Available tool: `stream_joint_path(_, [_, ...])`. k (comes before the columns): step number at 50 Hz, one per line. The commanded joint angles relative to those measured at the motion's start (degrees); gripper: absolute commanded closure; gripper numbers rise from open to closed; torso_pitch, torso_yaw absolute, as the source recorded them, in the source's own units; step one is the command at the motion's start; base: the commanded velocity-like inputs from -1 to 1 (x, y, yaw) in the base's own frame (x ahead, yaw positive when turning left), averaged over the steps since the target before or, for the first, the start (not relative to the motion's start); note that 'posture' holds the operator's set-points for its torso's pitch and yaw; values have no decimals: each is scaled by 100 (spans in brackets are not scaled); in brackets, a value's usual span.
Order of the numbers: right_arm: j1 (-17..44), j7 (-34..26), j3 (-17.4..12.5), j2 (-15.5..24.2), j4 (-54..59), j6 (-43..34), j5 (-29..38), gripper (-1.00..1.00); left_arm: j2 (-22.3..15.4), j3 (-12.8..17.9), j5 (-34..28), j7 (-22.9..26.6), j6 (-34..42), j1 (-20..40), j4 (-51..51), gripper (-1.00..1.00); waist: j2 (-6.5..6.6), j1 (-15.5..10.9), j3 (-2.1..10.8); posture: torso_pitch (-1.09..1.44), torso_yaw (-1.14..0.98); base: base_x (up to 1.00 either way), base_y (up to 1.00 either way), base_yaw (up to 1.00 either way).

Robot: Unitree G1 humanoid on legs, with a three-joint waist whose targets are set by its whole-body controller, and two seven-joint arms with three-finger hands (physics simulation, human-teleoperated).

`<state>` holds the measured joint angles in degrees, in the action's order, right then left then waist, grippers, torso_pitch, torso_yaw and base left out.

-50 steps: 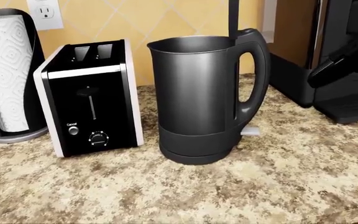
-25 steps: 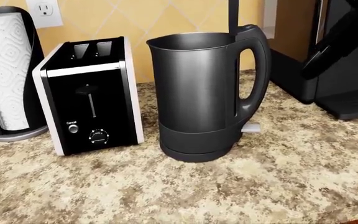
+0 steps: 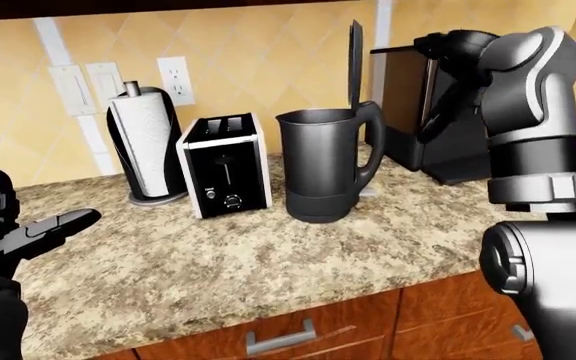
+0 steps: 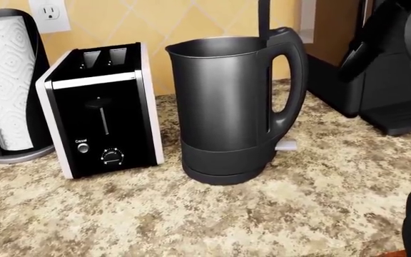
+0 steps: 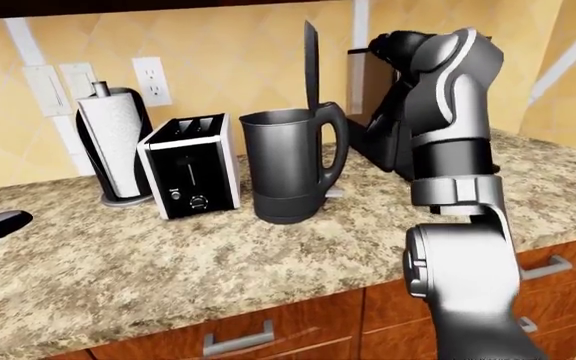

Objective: Close the lid of the electric kettle.

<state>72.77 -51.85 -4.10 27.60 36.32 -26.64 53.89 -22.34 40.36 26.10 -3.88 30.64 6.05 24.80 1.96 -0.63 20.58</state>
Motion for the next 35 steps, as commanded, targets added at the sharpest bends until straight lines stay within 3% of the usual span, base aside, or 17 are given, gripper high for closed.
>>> stream_joint_path(1, [278, 198, 13, -7, 26, 145, 11, -100, -108, 27, 1, 26, -169, 126, 137, -100, 2, -3, 2, -59, 0, 0, 0, 0])
stream_joint_path(35, [948, 792, 251, -414, 1455, 496, 138, -100, -80, 10, -69, 51, -248, 103, 108, -100, 31, -56, 5, -59, 0, 0, 0, 0])
